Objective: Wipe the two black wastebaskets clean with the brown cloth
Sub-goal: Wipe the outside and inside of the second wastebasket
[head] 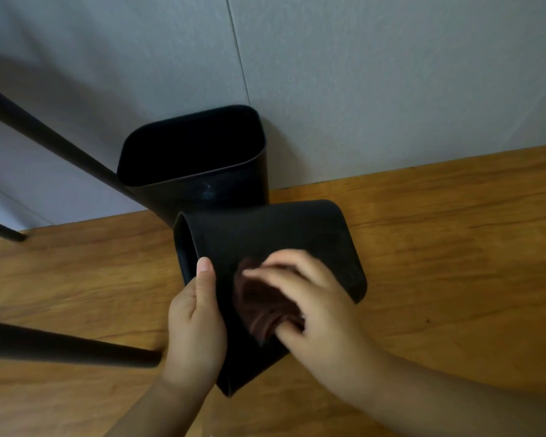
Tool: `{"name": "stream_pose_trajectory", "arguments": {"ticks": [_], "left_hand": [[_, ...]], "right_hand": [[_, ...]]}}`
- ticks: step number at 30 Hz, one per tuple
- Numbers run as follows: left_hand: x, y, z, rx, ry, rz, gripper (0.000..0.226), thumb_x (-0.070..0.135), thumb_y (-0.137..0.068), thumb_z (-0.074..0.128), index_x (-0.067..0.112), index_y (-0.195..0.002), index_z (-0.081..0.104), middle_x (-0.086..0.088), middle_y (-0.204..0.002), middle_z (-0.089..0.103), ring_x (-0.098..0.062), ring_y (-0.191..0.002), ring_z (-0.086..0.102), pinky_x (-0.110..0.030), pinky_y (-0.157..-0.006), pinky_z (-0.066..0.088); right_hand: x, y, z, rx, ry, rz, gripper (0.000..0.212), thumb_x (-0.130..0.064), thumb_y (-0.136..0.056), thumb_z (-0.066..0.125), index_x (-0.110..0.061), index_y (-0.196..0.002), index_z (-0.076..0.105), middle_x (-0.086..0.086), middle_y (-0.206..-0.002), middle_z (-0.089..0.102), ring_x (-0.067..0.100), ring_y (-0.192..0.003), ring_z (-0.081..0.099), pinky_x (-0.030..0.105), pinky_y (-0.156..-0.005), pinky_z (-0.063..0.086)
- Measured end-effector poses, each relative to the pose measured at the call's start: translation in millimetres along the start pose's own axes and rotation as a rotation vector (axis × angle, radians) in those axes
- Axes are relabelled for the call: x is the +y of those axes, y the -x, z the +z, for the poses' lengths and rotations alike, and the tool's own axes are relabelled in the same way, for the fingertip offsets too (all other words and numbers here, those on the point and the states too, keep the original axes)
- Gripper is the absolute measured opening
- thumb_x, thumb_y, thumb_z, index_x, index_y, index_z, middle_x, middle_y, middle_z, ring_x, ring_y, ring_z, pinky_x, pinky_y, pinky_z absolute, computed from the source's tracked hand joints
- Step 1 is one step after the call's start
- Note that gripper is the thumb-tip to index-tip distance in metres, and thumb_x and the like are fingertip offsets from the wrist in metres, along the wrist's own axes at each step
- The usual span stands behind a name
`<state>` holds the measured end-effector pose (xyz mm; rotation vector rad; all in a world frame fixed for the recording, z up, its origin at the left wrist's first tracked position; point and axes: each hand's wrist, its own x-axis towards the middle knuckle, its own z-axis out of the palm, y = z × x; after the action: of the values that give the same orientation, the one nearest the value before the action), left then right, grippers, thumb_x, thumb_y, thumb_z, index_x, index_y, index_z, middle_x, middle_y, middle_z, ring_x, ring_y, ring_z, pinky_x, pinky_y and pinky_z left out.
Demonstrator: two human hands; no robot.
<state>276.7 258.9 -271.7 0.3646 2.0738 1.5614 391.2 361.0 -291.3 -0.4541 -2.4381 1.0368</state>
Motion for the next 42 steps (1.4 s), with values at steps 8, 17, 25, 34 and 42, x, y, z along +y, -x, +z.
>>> {"name": "stream_pose_trajectory", "arguments": {"ticks": [8,17,25,34,42], "left_hand": [[-7.4,-0.6,-2.1,0.008,0.014,-0.009,0.053,0.048,-0.096,0.032,0.010,-0.087,0.068,-0.004,-0.078,0.071,-0.016,-0.074,0.069,-0.028,-0.067,0.049],[-8.8,-1.0,-4.7,0.006,-0.017,0.038,0.054,0.049,-0.093,0.033,0.010,-0.074,0.063,0.001,-0.063,0.066,-0.013,-0.062,0.064,-0.023,-0.058,0.048],[-5.0,-0.5,-1.2,-0.014,-0.041,0.066,0.058,0.050,-0.094,0.032,0.003,-0.075,0.060,-0.006,-0.066,0.063,-0.023,-0.066,0.062,-0.031,-0.063,0.049],[-7.2,0.4,-6.3,0.022,-0.062,0.031,0.058,0.052,-0.092,0.032,0.007,-0.078,0.065,-0.007,-0.070,0.066,-0.020,-0.069,0.066,-0.030,-0.062,0.050],[-5.2,-0.7,-3.4,0.041,-0.062,0.058,0.059,0.050,-0.094,0.032,0.003,-0.075,0.063,-0.006,-0.065,0.066,-0.015,-0.062,0.064,-0.020,-0.054,0.049]], "right_hand": [[30.1,7.5,-11.6,0.098,0.053,0.168,0.054,-0.014,-0.080,0.070,-0.034,-0.128,0.055,-0.021,-0.128,0.042,0.005,-0.121,0.044,0.032,-0.102,0.044],[19.4,18.0,-6.4,-0.108,0.054,-0.047,0.063,-0.009,-0.075,0.069,-0.041,-0.127,0.054,-0.023,-0.131,0.040,0.003,-0.124,0.040,0.027,-0.101,0.042],[1.9,-1.8,-4.0,-0.012,-0.061,0.012,0.056,-0.010,-0.081,0.067,-0.035,-0.129,0.055,-0.020,-0.131,0.042,0.007,-0.126,0.042,0.029,-0.104,0.041],[44.3,27.4,-16.2,0.003,-0.070,0.101,0.055,-0.004,-0.081,0.065,-0.037,-0.125,0.059,-0.025,-0.130,0.043,0.002,-0.126,0.042,0.032,-0.105,0.042],[9.9,25.4,-0.9,-0.214,0.006,-0.167,0.053,-0.019,-0.081,0.057,-0.042,-0.129,0.054,-0.021,-0.134,0.043,0.004,-0.126,0.042,0.024,-0.101,0.040]]}}
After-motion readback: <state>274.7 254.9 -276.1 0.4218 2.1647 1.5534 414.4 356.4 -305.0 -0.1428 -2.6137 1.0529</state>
